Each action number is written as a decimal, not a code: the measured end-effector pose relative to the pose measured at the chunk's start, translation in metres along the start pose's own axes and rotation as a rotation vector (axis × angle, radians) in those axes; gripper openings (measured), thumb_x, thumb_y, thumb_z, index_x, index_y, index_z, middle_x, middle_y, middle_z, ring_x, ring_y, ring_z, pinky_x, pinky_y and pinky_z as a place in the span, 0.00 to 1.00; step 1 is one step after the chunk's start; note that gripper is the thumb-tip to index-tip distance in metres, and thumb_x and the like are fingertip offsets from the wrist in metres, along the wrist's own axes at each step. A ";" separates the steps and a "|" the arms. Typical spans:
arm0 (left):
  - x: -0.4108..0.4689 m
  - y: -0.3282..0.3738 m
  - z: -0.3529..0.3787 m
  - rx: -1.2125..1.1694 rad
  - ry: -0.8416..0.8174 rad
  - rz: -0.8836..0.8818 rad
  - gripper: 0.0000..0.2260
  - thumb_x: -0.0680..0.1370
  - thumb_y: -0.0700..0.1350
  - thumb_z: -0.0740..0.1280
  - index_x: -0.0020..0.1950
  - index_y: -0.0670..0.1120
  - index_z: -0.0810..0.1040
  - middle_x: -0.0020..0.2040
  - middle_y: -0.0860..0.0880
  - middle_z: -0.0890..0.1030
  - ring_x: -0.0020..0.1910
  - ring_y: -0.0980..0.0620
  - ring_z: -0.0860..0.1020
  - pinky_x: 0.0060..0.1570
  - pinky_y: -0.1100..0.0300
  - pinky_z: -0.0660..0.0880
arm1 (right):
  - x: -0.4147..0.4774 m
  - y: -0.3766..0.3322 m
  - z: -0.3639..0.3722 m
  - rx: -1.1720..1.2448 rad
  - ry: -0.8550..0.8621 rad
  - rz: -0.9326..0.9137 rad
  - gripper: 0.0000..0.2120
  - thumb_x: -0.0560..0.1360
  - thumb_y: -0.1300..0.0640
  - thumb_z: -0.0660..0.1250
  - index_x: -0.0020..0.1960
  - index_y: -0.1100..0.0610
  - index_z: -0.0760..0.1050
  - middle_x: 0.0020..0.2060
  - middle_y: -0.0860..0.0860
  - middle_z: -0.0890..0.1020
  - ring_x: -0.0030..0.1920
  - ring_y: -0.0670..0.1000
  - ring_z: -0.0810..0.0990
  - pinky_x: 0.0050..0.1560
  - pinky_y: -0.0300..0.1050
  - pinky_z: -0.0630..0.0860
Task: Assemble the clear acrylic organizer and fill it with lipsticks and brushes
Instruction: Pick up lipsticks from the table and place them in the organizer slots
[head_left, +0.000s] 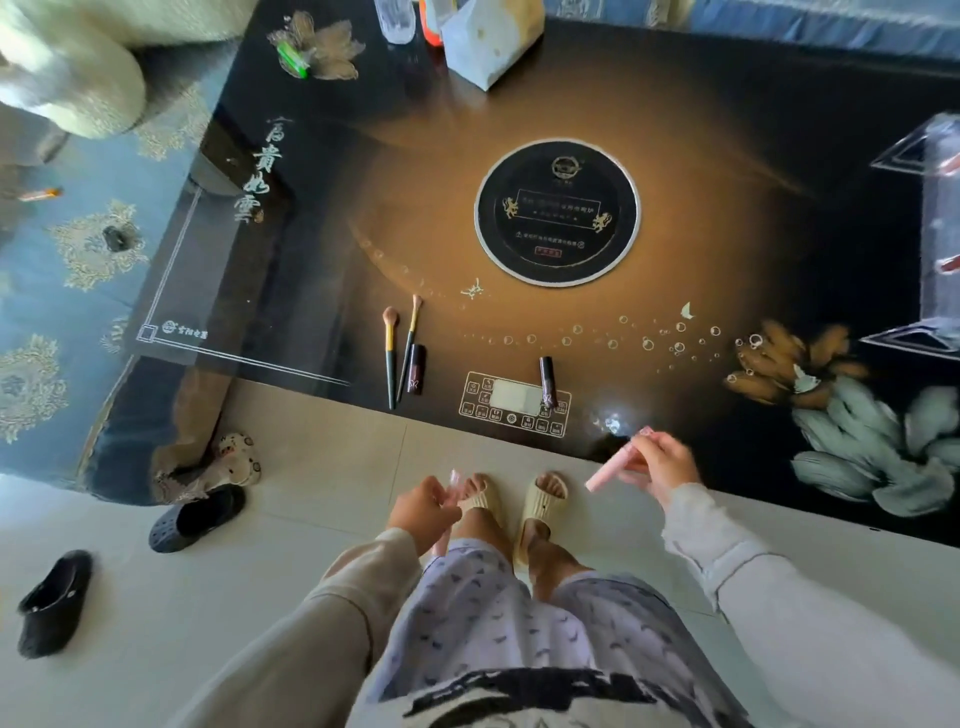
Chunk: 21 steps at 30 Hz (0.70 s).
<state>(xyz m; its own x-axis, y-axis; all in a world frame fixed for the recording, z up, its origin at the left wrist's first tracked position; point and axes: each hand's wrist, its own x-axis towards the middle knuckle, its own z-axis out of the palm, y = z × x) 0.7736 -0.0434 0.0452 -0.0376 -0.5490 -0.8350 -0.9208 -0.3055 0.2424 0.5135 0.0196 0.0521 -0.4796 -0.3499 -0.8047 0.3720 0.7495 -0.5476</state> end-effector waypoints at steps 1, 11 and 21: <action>-0.004 -0.008 0.003 0.003 0.002 -0.014 0.05 0.74 0.43 0.64 0.48 0.45 0.71 0.43 0.46 0.75 0.42 0.47 0.74 0.43 0.60 0.69 | -0.006 0.011 -0.008 -0.038 0.017 0.021 0.06 0.77 0.61 0.59 0.42 0.59 0.72 0.43 0.57 0.75 0.39 0.53 0.77 0.40 0.47 0.77; -0.007 -0.025 -0.020 0.135 -0.007 0.011 0.02 0.74 0.42 0.65 0.45 0.44 0.73 0.51 0.39 0.79 0.44 0.44 0.75 0.46 0.56 0.74 | -0.072 0.084 -0.050 0.154 0.230 0.180 0.03 0.77 0.61 0.62 0.49 0.60 0.72 0.35 0.56 0.72 0.31 0.54 0.73 0.16 0.35 0.74; 0.012 0.024 -0.037 0.545 -0.102 0.248 0.14 0.74 0.44 0.65 0.57 0.39 0.75 0.54 0.39 0.79 0.53 0.41 0.78 0.50 0.55 0.76 | -0.138 0.185 -0.032 0.351 0.390 0.336 0.07 0.76 0.64 0.62 0.53 0.64 0.73 0.38 0.61 0.77 0.35 0.60 0.75 0.37 0.52 0.77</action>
<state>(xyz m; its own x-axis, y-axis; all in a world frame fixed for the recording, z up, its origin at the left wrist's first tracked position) 0.7654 -0.0863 0.0591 -0.2885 -0.4676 -0.8355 -0.9451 0.2789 0.1703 0.6229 0.2249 0.0696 -0.5214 0.1538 -0.8393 0.7602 0.5304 -0.3751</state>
